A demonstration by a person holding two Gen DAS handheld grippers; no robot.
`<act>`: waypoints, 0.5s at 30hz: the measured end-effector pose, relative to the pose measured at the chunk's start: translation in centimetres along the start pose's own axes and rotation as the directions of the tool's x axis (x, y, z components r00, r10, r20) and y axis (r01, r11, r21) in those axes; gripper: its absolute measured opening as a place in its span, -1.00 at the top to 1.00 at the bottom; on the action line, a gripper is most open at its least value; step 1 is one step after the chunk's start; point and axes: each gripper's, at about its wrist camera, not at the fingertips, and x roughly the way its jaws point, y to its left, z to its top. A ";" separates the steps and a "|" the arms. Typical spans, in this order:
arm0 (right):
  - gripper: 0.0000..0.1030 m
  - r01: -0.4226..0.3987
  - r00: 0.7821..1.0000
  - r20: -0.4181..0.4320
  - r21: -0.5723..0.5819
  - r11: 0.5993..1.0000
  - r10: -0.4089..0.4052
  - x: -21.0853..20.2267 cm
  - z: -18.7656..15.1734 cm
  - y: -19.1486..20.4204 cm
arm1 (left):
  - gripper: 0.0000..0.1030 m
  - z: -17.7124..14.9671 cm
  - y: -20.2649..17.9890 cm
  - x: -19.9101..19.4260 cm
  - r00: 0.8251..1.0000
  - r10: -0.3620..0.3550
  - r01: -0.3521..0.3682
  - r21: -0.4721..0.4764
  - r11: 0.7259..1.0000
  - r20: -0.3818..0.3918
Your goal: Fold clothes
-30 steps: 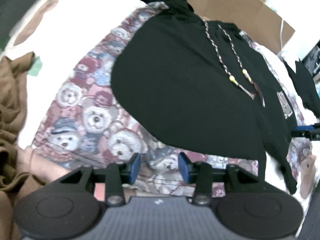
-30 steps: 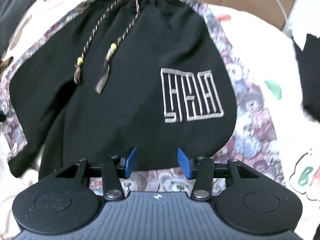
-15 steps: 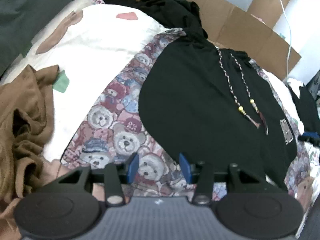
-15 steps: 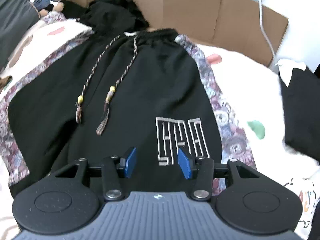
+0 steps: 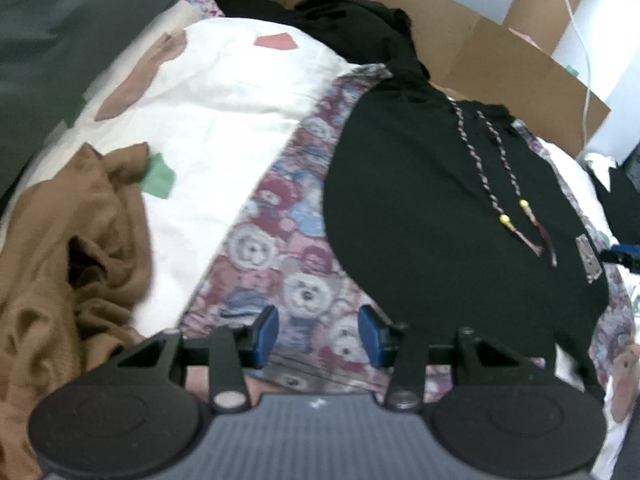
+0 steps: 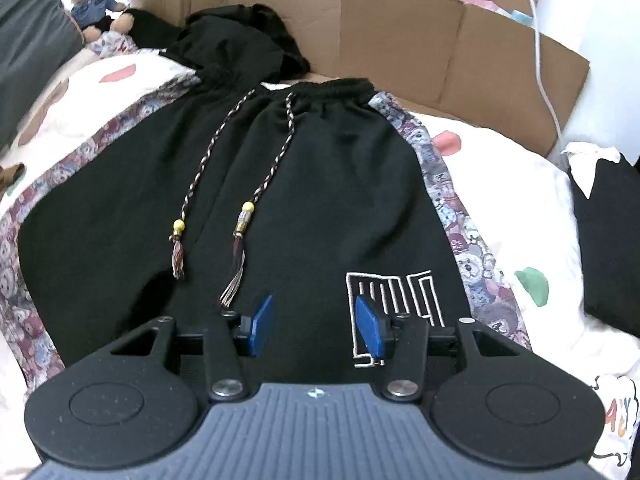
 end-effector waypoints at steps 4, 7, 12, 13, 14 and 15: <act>0.01 -0.015 1.000 -0.015 0.016 1.000 0.015 0.7 -0.3 -0.2 | 0.09 0.7 1.3 -0.3 0.999 0.032 -0.031 -0.009 0.999 0.010; 0.01 -0.032 0.999 -0.036 0.031 0.999 0.034 1.4 -0.7 -0.5 | 0.10 1.4 2.3 -0.5 0.999 0.052 -0.052 -0.014 0.999 0.004; 0.01 -0.040 0.998 -0.042 0.007 0.999 0.040 1.5 -1.3 -0.5 | 0.10 2.0 3.3 -0.8 0.996 0.084 -0.083 0.015 0.996 -0.040; 0.01 -0.043 0.998 -0.042 0.006 0.999 0.044 1.5 -1.4 -0.4 | 0.10 2.0 3.6 -0.9 0.995 0.087 -0.087 0.010 0.996 -0.041; 0.01 -0.046 0.998 -0.042 0.007 0.999 0.047 1.4 -1.5 -0.4 | 0.10 2.0 3.9 -1.0 0.995 0.090 -0.090 0.004 0.996 -0.043; 0.01 -0.049 0.998 -0.041 0.008 0.999 0.049 1.3 -1.5 -0.4 | 0.10 2.0 4.1 -1.2 0.995 0.094 -0.094 -0.001 0.996 -0.044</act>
